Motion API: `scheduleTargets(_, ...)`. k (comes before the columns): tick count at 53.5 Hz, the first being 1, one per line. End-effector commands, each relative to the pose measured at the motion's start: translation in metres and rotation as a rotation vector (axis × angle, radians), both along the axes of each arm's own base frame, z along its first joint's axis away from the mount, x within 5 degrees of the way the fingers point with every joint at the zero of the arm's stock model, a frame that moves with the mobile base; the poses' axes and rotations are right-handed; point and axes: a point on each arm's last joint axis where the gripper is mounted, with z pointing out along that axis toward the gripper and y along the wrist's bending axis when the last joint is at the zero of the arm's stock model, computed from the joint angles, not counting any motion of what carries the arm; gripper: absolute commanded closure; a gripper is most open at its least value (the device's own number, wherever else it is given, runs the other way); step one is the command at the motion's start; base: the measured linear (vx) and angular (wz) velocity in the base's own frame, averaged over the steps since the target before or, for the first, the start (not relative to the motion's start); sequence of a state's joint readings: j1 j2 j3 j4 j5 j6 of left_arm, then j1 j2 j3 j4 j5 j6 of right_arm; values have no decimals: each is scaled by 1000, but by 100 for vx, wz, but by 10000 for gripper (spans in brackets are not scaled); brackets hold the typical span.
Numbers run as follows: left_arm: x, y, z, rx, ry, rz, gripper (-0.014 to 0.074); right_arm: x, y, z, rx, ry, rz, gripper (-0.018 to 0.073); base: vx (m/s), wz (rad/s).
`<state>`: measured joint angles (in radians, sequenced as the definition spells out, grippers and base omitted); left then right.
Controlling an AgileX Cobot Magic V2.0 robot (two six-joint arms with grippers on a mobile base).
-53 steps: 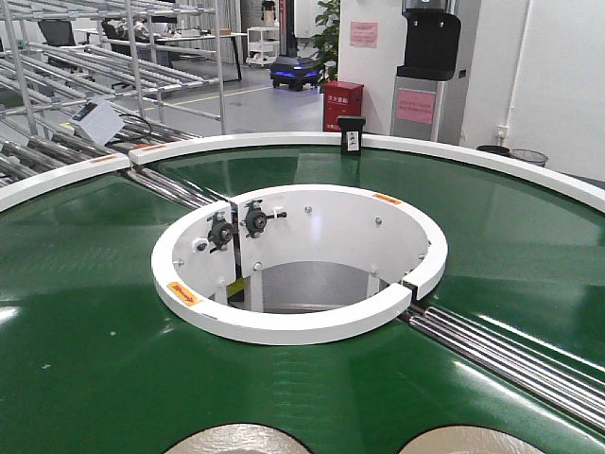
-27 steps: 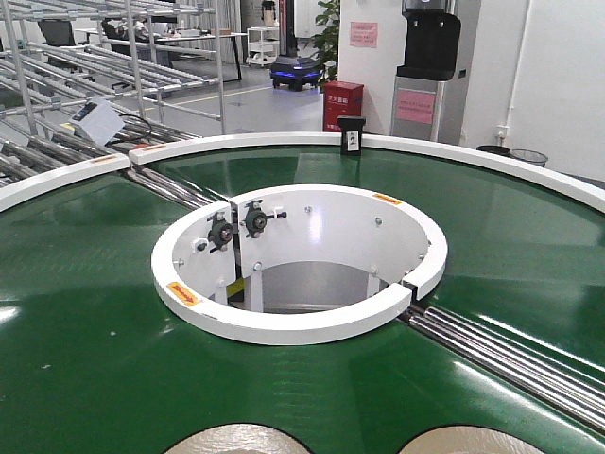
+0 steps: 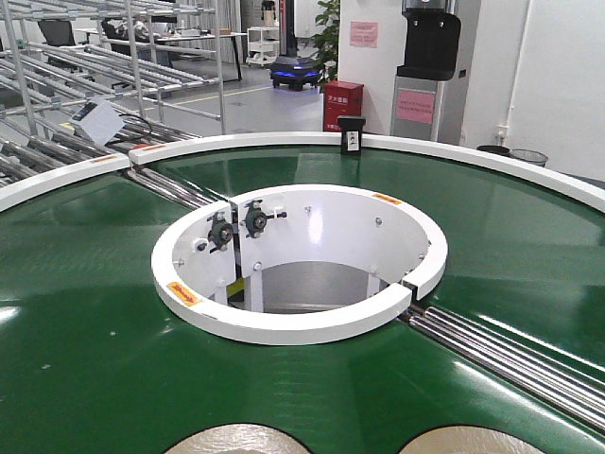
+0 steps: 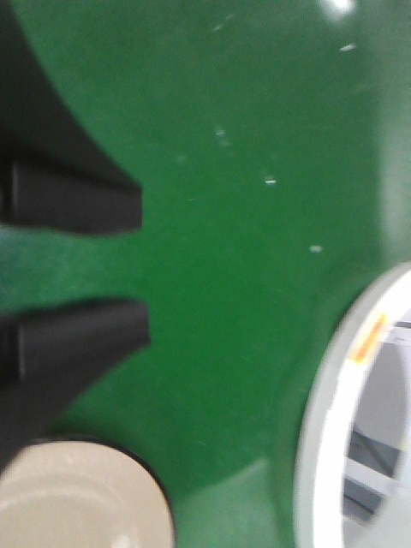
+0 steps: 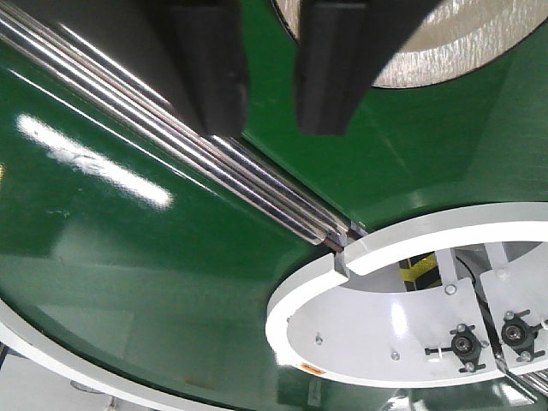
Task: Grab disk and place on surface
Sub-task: 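Grasp the rim of a cream black-rimmed plate with each gripper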
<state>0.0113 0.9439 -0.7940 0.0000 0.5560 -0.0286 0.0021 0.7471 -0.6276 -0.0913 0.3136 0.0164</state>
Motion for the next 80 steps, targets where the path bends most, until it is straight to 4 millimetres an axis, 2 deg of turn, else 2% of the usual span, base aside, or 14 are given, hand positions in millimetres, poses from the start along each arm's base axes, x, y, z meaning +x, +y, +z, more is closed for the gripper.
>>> scheduleTargets(1,14,0,6,-8,-50,6,97,2,0,17,-6,-100,3,179,0,0)
scheduleTargets(8,33,-2,-13,-62,36,19,34,2,0,15,-6,-74,1,105,0,0)
scheduleTargets(16,50,-9,-43,-170,206,12,50,1,-1,13,-6,-52,-1,76,0,0)
scheduleTargets(25,68,-22,-78,-213,362,-149,86,1,-1,12,-6,-48,-1,77,0,0)
scheduleTargets(39,92,-42,-111,-386,391,-323,94,-1,-1,6,-6,24,-8,77,0,0)
scheduleTargets(51,102,-53,-141,-498,465,-420,93,-2,-1,5,-6,40,-10,77,0,0)
scheduleTargets(60,106,-64,-151,-632,469,-485,93,0,-1,4,-6,47,-10,77,0,0)
scheduleTargets(71,107,-67,-156,-679,485,-499,106,7,-1,-2,-7,81,-9,78,0,0)
scheduleTargets(80,107,-69,-158,-722,502,-502,196,13,0,-7,19,116,-10,78,0,0)
